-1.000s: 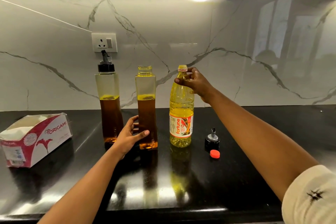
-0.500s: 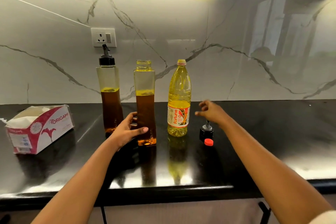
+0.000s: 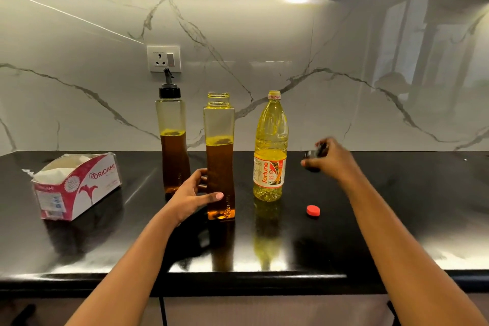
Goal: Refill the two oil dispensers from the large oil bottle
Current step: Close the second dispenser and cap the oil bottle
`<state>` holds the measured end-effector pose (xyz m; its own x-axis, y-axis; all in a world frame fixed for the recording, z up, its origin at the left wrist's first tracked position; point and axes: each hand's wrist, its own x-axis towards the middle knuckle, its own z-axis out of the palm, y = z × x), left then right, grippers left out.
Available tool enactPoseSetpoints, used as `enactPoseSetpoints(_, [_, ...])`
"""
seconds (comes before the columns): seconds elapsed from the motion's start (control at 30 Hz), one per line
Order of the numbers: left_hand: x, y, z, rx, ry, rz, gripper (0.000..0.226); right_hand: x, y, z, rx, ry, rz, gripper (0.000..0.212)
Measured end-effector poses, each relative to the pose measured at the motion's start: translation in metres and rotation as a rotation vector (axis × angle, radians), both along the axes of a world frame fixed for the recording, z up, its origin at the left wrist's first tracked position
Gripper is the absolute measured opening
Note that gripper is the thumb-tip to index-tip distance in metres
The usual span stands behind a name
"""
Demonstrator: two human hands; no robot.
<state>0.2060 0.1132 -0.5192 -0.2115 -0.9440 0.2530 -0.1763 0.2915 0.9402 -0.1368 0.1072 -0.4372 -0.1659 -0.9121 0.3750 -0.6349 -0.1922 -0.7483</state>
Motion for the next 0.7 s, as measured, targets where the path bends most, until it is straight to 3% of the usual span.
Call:
enactPoseSetpoints(0.1, [0.008,0.001,0.000,0.001,0.001,0.006,0.088,0.026,0.028,0.060,-0.231,-0.196,0.211,0.054])
enactPoseSetpoints(0.2, [0.014,0.003,0.001,0.006,0.023,0.009,0.090,0.068,0.033,0.107,-0.266,-0.304,0.544,0.044])
enactPoseSetpoints(0.47, [0.016,0.004,-0.002,0.024,0.054,0.011,0.079,0.152,-0.012,0.157,-0.022,-0.123,0.808,0.054])
enactPoseSetpoints(0.7, [0.017,0.003,-0.003,0.028,0.062,0.032,0.091,0.165,-0.027,0.178,0.087,0.199,0.965,0.042])
